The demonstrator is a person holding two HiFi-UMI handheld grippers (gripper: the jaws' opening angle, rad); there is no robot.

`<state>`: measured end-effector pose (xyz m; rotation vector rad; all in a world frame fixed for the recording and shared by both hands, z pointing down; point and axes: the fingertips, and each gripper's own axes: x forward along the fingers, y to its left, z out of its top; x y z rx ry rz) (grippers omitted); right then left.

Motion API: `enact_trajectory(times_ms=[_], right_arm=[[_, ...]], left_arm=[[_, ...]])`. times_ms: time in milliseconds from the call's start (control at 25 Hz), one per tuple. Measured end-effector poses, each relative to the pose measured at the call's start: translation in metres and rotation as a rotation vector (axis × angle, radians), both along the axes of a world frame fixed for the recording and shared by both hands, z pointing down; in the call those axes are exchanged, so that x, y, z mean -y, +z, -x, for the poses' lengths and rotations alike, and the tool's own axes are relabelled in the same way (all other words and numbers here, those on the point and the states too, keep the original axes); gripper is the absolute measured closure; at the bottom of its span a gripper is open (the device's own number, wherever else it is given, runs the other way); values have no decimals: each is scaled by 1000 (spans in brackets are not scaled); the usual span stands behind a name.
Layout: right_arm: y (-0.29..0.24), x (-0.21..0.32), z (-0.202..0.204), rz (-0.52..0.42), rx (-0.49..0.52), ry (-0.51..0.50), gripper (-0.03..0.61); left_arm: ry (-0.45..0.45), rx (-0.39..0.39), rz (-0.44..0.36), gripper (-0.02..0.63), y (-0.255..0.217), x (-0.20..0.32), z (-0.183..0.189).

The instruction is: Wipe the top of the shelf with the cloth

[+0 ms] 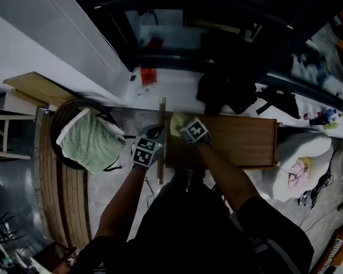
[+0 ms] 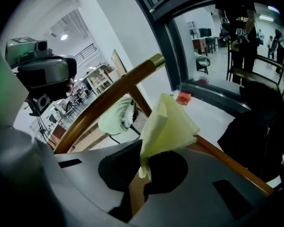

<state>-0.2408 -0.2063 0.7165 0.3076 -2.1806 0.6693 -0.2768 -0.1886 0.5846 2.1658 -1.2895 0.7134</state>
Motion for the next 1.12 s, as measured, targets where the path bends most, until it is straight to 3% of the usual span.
enact_trajectory(times_ms=[680, 840, 1000, 1120], right_arm=[[41, 3, 15, 52, -112, -22, 548], [42, 12, 19, 1, -99, -26, 548], [48, 11, 4, 13, -165, -27, 548], [48, 17, -8, 13, -155, 2, 548]], left_arm=[[13, -5, 16, 607, 3, -2, 5], [23, -9, 12, 607, 2, -2, 2], [33, -16, 15, 607, 3, -1, -2], [55, -17, 15, 607, 2, 1, -10]])
